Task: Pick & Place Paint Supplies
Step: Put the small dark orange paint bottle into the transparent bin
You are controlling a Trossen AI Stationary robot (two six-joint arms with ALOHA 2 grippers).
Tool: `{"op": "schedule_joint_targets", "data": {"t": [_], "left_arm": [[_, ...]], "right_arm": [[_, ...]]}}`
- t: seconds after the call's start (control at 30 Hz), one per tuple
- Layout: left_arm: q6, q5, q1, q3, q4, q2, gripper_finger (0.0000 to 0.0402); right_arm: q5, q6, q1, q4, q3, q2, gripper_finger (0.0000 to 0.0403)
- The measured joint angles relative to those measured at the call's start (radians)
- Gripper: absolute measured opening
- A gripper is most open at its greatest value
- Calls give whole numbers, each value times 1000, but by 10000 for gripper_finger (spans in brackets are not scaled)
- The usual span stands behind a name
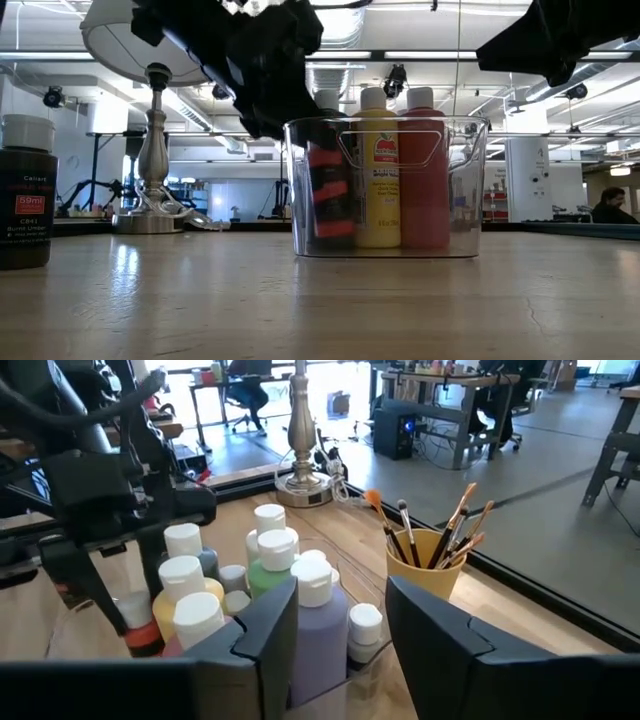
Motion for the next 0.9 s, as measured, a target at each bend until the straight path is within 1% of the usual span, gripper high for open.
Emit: {"op": "schedule_joint_targets", "data": {"t": [0.23, 0.47, 0.63, 0.9], "left_arm": [[-1, 10, 5, 1, 11, 19, 124], [21, 14, 7, 17, -15, 21, 124], [21, 13, 7, 24, -23, 22, 128], [24, 22, 9, 25, -16, 22, 156]], "right_arm": [[0, 0, 0, 0, -1, 0, 167], [-1, 0, 0, -1, -6, 0, 173], [-8, 0, 0, -1, -8, 0, 161], [-11, 0, 0, -1, -15, 0, 137]]}}
